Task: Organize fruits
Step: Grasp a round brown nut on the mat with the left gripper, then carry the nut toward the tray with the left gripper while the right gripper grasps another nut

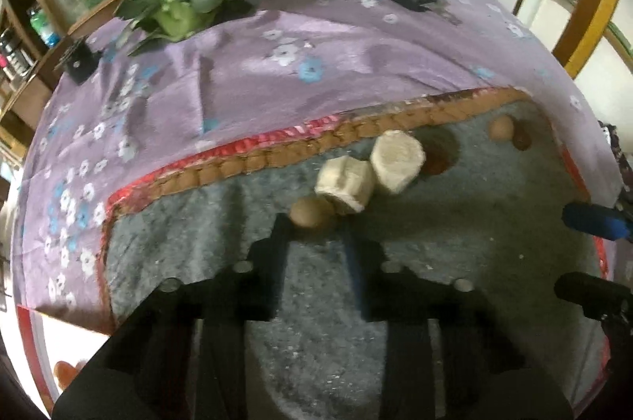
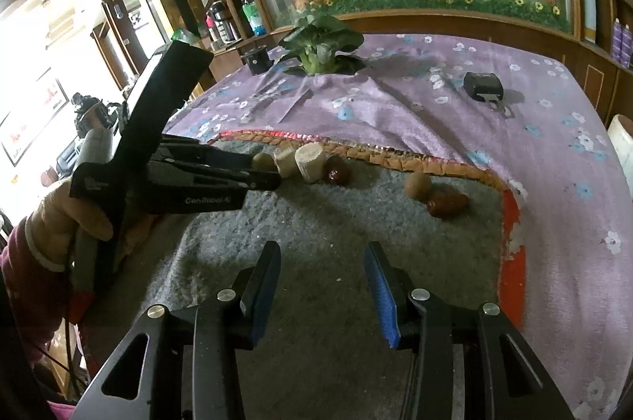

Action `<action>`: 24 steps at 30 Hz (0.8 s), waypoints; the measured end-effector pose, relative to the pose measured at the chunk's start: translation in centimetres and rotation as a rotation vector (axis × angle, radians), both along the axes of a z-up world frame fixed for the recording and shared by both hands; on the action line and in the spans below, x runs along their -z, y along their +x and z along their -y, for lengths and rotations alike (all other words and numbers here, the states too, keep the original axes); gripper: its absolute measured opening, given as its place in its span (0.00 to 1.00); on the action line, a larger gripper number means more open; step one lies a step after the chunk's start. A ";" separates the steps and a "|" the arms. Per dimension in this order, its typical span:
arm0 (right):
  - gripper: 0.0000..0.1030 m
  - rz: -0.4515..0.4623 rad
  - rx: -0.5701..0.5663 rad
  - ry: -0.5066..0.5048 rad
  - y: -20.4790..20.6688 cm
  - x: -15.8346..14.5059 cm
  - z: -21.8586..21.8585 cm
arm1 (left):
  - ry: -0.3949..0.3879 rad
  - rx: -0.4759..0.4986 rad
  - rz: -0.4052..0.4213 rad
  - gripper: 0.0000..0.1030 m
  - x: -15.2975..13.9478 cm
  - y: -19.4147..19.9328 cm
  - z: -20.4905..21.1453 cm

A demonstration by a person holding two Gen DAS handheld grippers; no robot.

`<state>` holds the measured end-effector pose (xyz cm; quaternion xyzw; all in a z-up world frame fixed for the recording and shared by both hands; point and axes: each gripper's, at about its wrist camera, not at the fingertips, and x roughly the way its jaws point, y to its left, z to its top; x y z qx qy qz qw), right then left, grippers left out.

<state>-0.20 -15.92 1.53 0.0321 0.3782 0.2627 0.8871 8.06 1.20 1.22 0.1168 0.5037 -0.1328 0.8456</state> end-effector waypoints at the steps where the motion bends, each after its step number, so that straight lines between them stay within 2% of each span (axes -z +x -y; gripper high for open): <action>1: 0.42 -0.002 0.004 0.001 0.0 0.0 0.1 | 0.000 0.005 0.001 0.21 0.0 0.0 0.1; 10: 0.42 0.010 0.019 -0.046 0.9 -0.6 0.8 | -0.047 -0.092 0.013 0.21 -1.5 -1.0 -1.9; 16: 0.42 0.019 0.052 -0.100 3.5 -0.7 0.8 | -0.100 -0.074 0.027 0.20 -2.8 -3.6 -1.1; 18: 0.42 0.035 0.065 -0.163 4.8 -0.5 0.6 | -0.114 -0.064 0.028 0.20 -3.0 -4.4 -0.7; 19: 0.42 0.035 0.065 -0.163 4.8 -0.5 0.6 | -0.120 -0.061 0.027 0.20 -3.1 -4.7 -0.6; 24: 0.42 0.035 0.015 -0.214 6.9 0.0 0.5 | -0.140 -0.041 0.021 0.20 -3.3 -5.9 0.0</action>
